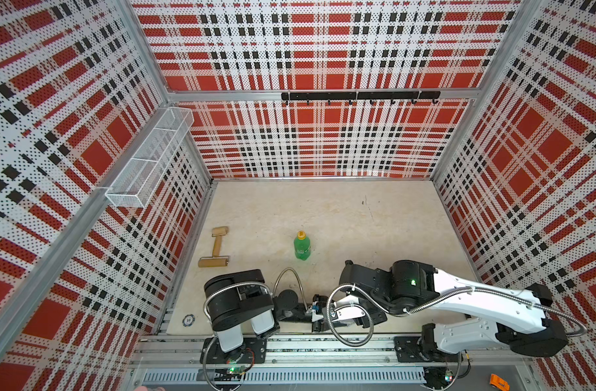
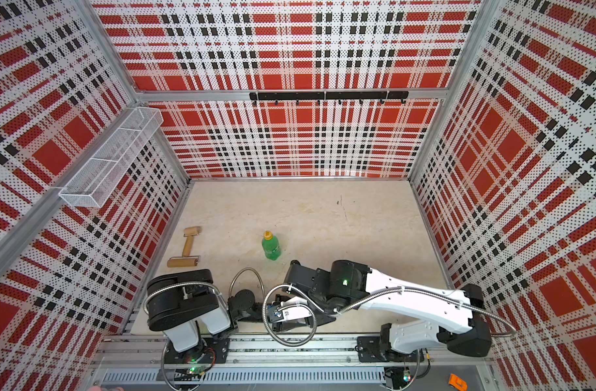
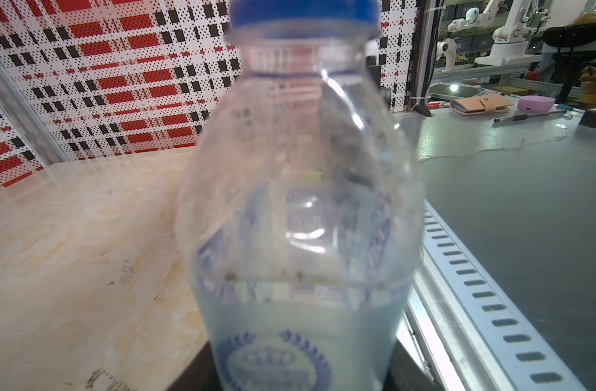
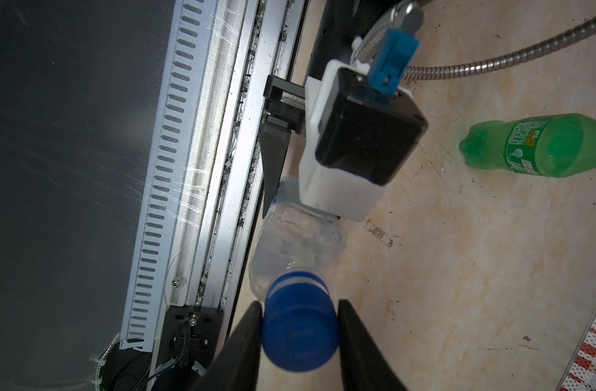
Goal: Screw on the bottle caps
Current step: Screw the bottle cap onto the plastic bottle.
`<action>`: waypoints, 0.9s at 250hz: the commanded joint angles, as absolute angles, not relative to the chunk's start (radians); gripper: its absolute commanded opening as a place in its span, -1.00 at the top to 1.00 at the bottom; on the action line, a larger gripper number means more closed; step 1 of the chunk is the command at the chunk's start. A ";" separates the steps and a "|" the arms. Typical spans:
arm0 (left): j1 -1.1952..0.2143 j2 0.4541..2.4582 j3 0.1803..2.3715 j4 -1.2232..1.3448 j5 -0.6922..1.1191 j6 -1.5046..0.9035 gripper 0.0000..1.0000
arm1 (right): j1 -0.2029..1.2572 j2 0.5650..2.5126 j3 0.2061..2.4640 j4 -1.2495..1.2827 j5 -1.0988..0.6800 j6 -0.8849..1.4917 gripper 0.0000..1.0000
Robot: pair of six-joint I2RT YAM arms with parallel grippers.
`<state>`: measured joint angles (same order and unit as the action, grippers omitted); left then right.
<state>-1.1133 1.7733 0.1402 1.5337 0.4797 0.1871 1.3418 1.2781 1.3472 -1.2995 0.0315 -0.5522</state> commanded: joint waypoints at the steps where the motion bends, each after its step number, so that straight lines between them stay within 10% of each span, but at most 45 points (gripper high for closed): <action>1: -1.114 1.747 0.143 1.567 0.453 0.199 -0.07 | 1.348 1.270 1.342 -1.250 0.046 -0.510 0.21; 225: -1.113 1.756 0.144 1.566 0.434 0.216 -0.02 | 1.356 1.239 1.406 -1.214 0.035 -0.468 -0.14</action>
